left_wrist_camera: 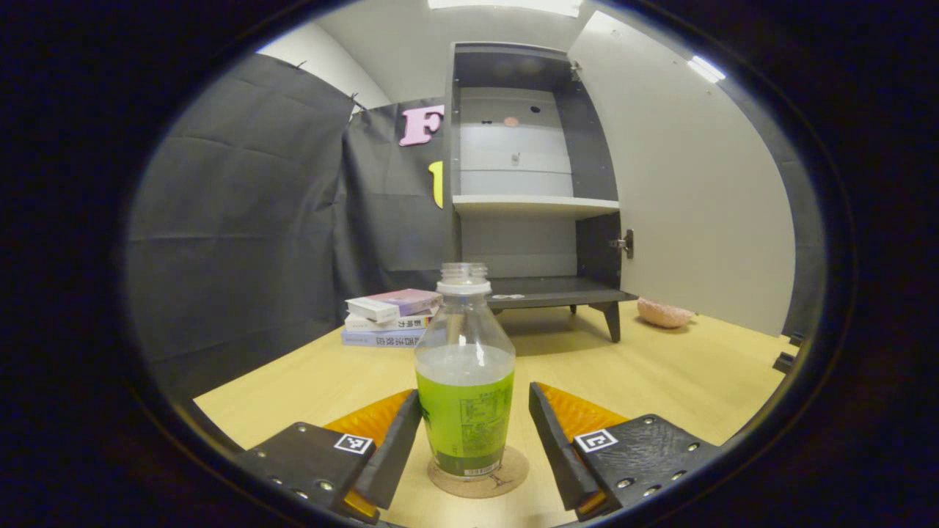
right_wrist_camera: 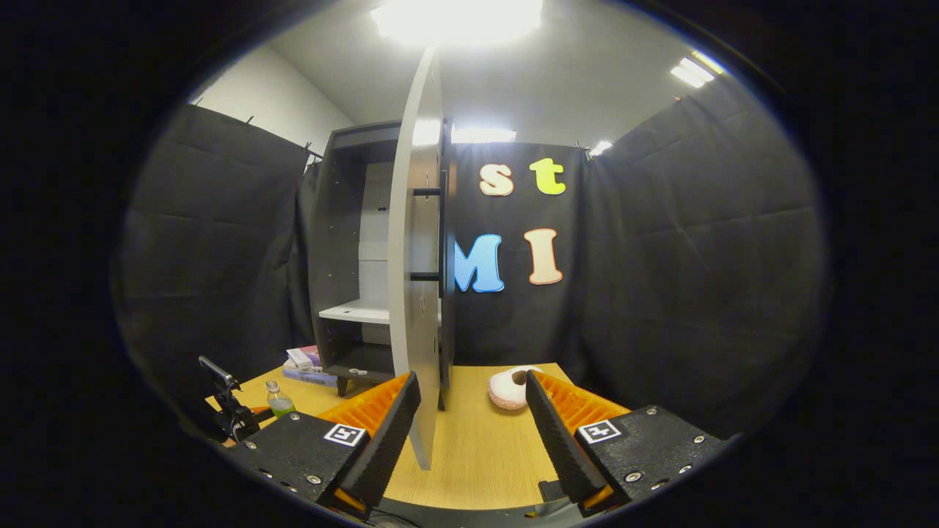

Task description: Open the cabinet door with the right hand, grasp the bottle in the cabinet with the left hand and place it on the coaster, then close the cabinet door with the right hand.

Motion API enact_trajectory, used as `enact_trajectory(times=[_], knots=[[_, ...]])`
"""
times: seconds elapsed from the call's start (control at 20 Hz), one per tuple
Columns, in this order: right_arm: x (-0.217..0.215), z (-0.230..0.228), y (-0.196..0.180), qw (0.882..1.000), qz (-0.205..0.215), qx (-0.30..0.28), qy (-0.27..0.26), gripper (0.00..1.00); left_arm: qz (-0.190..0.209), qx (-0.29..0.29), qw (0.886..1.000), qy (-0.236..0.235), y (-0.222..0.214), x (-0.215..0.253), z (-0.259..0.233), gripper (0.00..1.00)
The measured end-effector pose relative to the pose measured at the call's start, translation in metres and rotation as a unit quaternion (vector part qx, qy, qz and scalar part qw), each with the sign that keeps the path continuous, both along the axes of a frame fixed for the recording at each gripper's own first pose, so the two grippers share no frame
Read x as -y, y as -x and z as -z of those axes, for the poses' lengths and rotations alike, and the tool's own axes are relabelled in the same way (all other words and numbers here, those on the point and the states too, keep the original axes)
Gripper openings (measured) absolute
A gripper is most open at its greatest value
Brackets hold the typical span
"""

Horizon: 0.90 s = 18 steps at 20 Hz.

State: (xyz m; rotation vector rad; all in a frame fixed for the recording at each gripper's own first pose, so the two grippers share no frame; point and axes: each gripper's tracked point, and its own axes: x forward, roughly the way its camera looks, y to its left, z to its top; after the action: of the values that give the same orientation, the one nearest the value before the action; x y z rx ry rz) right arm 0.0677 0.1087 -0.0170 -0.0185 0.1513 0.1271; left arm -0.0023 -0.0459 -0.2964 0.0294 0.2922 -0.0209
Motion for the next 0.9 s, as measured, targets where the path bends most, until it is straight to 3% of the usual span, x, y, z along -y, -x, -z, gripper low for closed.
enact_trajectory(times=[0.15, 0.2, 0.25, 0.4, 0.5, 0.9], knots=[[0.006, -0.010, -0.004, 1.000, 0.002, 0.011, -0.009, 0.90, -0.001, 0.011, 1.000, -0.009, -0.004, 0.002, -0.025, 0.88], [0.009, -0.013, -0.006, 1.000, 0.004, 0.014, -0.012, 0.90, -0.001, 0.014, 1.000, -0.009, -0.004, 0.002, -0.034, 0.80], [0.012, -0.015, -0.008, 1.000, 0.004, 0.016, -0.015, 0.90, -0.005, 0.018, 1.000, -0.010, -0.006, 0.001, -0.044, 0.84], [0.022, -0.023, -0.016, 0.999, 0.008, 0.019, -0.033, 0.90, -0.022, 0.029, 0.999, -0.011, -0.003, -0.007, -0.078, 0.80], [0.028, -0.029, -0.023, 0.999, 0.009, 0.023, -0.045, 0.90, -0.029, 0.042, 0.999, -0.011, -0.001, -0.010, -0.104, 0.84], [0.043, -0.068, -0.065, 0.995, 0.004, 0.057, -0.082, 0.90, -0.067, 0.074, 0.995, -0.011, 0.029, -0.020, -0.208, 0.84]])
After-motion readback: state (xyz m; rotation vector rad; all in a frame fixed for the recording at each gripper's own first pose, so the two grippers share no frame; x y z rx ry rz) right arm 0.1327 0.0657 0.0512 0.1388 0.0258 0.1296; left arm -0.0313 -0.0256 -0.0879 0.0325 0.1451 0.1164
